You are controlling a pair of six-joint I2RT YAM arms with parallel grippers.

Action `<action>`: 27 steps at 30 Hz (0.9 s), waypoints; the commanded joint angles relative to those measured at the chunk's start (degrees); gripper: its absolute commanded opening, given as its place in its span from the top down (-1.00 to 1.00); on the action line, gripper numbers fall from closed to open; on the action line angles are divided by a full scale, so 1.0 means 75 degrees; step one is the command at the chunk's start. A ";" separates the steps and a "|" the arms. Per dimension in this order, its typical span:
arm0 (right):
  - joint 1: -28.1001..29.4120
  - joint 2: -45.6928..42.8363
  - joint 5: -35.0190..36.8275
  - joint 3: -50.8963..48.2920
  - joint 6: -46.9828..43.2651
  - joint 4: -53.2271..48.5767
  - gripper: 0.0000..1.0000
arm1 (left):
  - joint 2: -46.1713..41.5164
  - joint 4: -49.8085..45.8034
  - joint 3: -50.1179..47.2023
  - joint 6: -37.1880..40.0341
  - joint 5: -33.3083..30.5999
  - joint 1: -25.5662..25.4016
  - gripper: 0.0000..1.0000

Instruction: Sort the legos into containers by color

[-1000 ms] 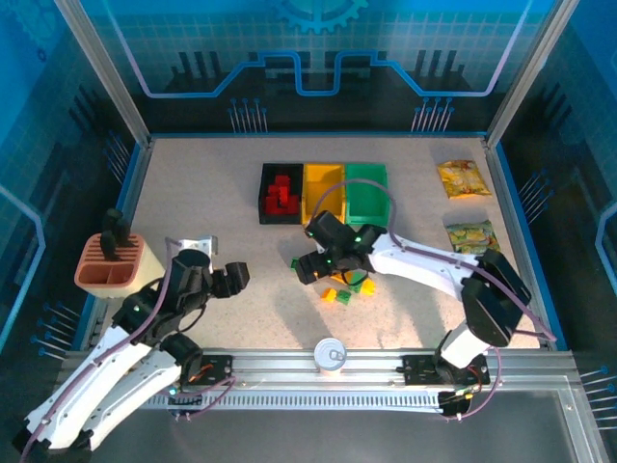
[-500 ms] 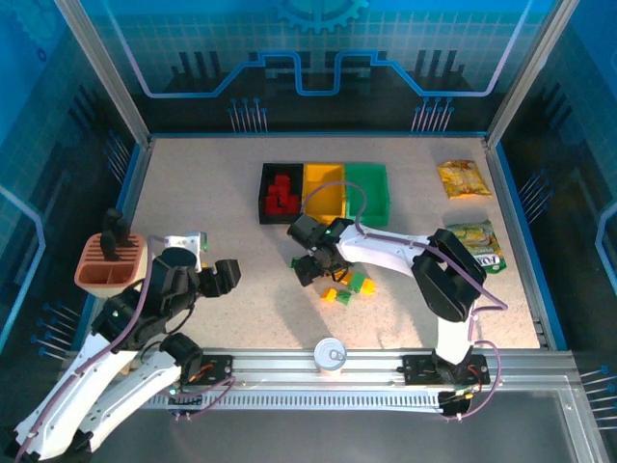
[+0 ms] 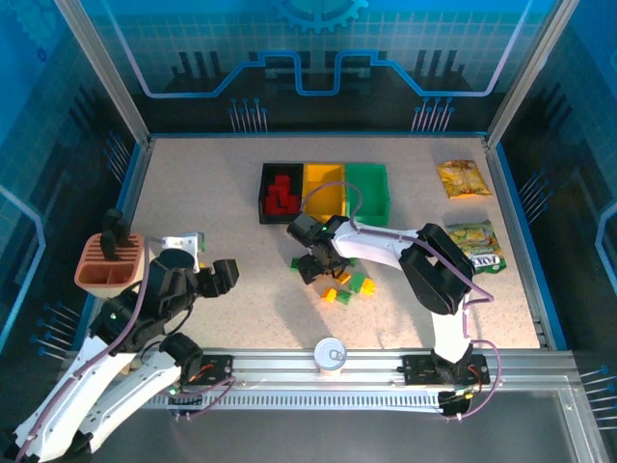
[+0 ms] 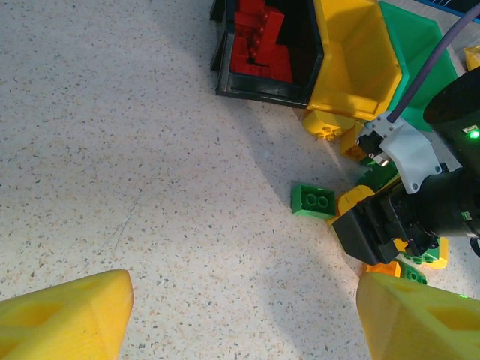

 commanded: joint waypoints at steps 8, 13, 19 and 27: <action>-0.0063 0.0252 -0.0105 0.0378 -0.0217 -0.0001 -0.30 | -0.0092 -0.0096 -0.0108 -0.0026 -0.0165 -0.0050 -0.58; -0.0008 0.0140 -0.0141 0.0365 -0.0168 -0.0064 -0.08 | -0.0106 -0.0116 -0.0108 -0.0023 -0.0178 -0.0057 -0.58; 0.0020 -0.0318 0.0092 0.0396 -0.0155 -0.0284 -0.02 | -0.0101 -0.0077 -0.0126 -0.0026 -0.0184 -0.0051 -0.57; -0.0104 -0.0730 0.0472 0.0948 -0.0369 -0.0671 -0.02 | -0.0112 -0.0086 -0.0119 -0.0014 -0.0178 -0.0056 -0.57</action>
